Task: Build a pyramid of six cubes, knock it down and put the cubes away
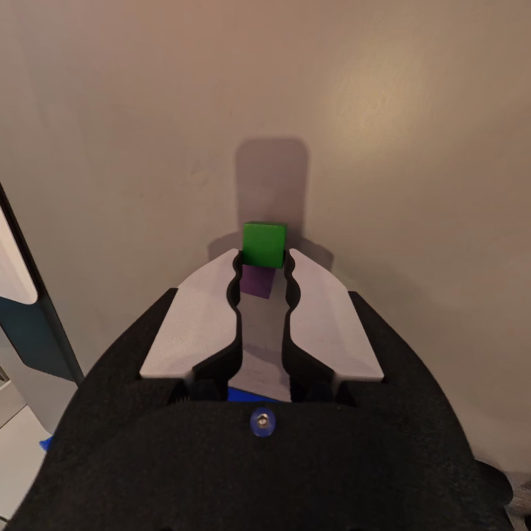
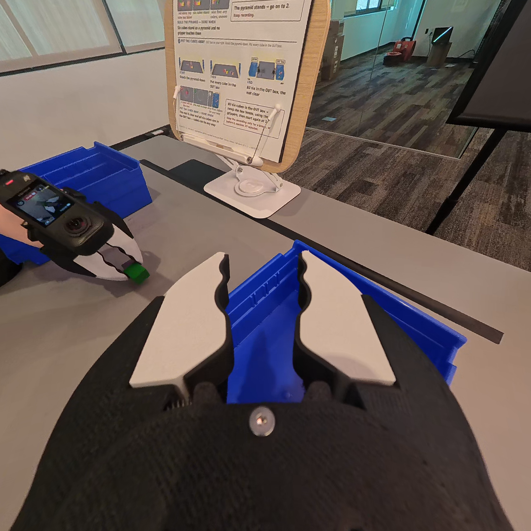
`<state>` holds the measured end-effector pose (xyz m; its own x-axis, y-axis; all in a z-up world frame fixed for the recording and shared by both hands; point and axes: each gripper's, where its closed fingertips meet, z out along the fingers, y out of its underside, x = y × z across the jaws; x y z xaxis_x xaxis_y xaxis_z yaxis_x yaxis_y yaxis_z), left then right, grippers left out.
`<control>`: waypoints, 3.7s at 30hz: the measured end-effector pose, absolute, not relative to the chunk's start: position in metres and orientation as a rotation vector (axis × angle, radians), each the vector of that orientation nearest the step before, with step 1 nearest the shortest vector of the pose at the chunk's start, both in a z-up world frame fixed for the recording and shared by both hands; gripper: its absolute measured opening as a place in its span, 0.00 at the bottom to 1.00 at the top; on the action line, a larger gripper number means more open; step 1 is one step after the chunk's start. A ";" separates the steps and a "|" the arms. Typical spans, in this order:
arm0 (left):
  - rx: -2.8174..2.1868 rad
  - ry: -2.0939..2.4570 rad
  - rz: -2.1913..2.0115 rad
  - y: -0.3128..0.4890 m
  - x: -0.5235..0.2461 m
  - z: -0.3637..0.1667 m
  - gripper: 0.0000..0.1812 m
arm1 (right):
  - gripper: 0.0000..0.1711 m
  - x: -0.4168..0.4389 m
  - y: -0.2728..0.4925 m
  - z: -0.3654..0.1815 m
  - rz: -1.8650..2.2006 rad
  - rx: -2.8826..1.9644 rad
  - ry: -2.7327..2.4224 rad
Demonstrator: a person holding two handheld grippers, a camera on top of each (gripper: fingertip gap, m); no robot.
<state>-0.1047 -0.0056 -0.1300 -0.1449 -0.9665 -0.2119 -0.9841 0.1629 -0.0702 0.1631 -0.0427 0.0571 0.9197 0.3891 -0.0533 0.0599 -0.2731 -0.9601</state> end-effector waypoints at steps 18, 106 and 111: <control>-1.965 2.235 0.128 0.004 -0.116 -0.146 0.21 | 0.27 0.156 -0.038 0.050 0.322 -1.864 -0.364; -2.250 1.596 0.129 0.084 -0.376 -0.100 0.15 | 0.27 0.165 -0.036 0.032 0.302 -1.936 -0.349; -1.975 1.553 -0.111 0.062 -0.306 0.006 0.15 | 0.27 0.164 -0.033 0.032 0.277 -1.943 -0.360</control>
<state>-0.3057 0.0623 0.0059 0.3066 -0.9034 -0.2996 -0.8518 -0.1200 -0.5099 0.1639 -0.0328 0.0317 0.9268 0.3747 -0.0265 0.1215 -0.3658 -0.9227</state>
